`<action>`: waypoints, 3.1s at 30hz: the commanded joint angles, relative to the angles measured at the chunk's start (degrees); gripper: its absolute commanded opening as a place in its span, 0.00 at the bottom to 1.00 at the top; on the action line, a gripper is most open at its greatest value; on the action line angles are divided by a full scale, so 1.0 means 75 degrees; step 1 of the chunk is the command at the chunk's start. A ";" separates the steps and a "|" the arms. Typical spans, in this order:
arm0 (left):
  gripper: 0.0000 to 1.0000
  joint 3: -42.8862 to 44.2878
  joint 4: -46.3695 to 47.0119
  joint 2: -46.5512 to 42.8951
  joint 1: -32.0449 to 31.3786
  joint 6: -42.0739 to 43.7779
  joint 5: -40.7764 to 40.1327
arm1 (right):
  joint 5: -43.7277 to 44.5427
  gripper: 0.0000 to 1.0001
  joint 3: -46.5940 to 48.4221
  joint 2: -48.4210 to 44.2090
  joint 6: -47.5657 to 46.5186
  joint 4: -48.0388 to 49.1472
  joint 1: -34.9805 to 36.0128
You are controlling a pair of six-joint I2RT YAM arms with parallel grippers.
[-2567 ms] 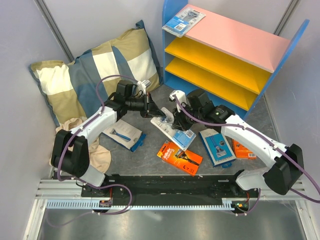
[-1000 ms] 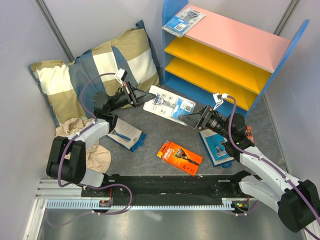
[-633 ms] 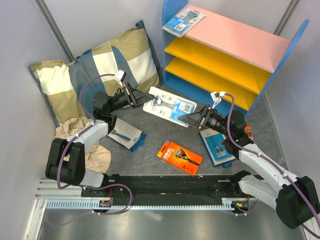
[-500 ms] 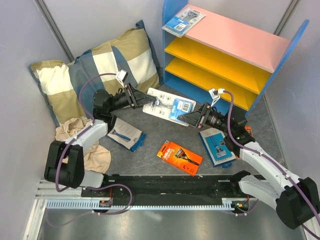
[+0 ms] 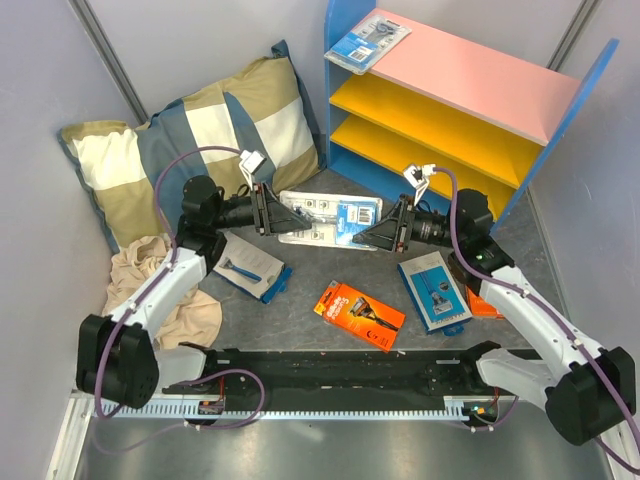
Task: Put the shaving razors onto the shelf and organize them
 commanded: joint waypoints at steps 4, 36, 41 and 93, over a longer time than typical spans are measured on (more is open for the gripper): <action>0.49 0.0518 -0.2219 -0.0845 -0.0024 0.1762 0.0159 | -0.0546 0.11 0.0476 0.0319 -0.0494 -0.0329 -0.0512; 0.02 0.0729 -0.3145 -0.1079 -0.0024 0.1915 -0.0414 | 0.0097 0.71 0.0909 -0.0161 -0.0939 -0.1173 -0.0957; 0.02 0.0788 -0.3168 -0.1009 -0.0024 0.1739 -0.0661 | 0.0378 0.75 0.0944 -0.0278 -0.1068 -0.1476 -0.1028; 0.02 0.9352 -0.0848 0.5037 -0.2859 -0.1167 -0.6613 | 0.5394 0.98 0.2538 -0.3219 -0.2158 -0.5462 -0.1180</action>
